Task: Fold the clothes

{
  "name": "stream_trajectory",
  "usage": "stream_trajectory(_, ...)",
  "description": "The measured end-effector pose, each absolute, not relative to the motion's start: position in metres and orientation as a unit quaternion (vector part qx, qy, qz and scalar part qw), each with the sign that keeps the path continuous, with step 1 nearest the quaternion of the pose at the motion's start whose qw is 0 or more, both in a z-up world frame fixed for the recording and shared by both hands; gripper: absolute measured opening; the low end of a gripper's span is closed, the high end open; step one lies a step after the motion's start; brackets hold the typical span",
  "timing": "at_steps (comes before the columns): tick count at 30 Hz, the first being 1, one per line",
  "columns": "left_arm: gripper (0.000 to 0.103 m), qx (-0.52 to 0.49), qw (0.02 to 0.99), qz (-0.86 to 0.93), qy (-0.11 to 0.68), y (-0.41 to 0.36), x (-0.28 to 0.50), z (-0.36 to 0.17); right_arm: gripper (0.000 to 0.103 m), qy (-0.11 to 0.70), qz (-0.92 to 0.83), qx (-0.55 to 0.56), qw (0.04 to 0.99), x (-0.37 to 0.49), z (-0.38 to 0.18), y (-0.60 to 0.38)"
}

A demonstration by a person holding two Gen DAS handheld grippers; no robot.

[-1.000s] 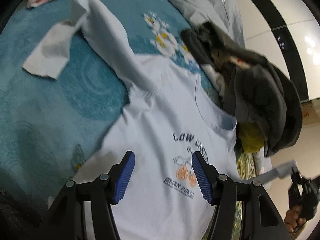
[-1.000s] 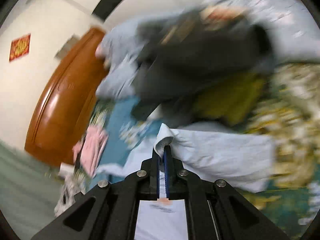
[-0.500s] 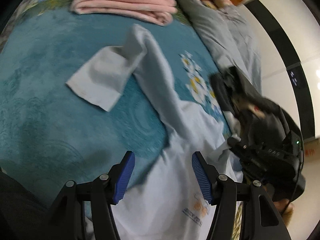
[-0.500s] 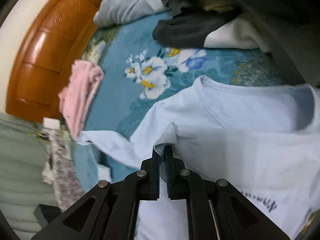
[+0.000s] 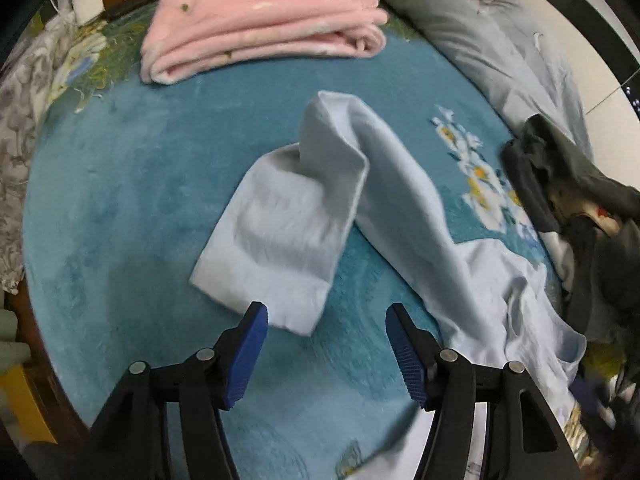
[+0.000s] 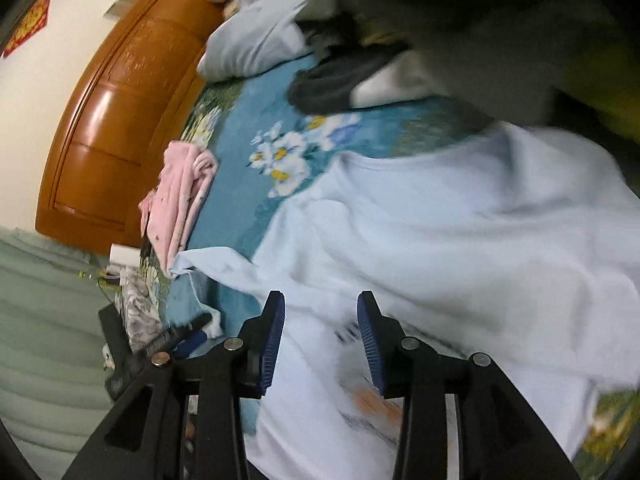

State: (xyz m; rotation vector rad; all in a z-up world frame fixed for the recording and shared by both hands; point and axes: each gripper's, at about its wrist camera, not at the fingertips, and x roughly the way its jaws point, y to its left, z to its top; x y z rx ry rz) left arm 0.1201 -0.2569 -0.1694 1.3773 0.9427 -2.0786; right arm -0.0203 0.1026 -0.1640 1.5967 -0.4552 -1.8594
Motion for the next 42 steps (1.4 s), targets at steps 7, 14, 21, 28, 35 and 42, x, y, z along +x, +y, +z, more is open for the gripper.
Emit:
stream_trajectory(7, 0.064, 0.398, 0.32, -0.681, 0.524, -0.313, 0.175, -0.194, 0.039, -0.226, -0.703, 0.631, 0.238, -0.003, -0.189, 0.17)
stream_trajectory(14, 0.018, 0.416, 0.344, -0.674, 0.505, -0.323, 0.163, -0.206, 0.039, -0.231, -0.689, 0.647, 0.231, -0.011, -0.199, 0.166)
stream_trajectory(21, 0.004, 0.409, 0.392, -0.703, 0.431, -0.36, 0.169, -0.165, 0.039, -0.227, -0.685, 0.647, 0.246, -0.01, -0.198, 0.16)
stream_trajectory(28, 0.004, 0.405, 0.409, -0.758, 0.307, -0.423, 0.148, -0.067, 0.039, -0.243, -0.669, 0.662, 0.234, -0.008, -0.211, 0.168)
stream_trajectory(35, 0.004, 0.442, 0.375, -0.742, 0.338, -0.418, 0.133, -0.07, 0.039, -0.242, -0.665, 0.662, 0.246, -0.005, -0.209, 0.166)
stream_trajectory(42, 0.005, 0.471, 0.355, -0.721, 0.364, -0.418, 0.125, -0.093, 0.039, -0.233, -0.665, 0.669, 0.236, -0.003, -0.214, 0.172)
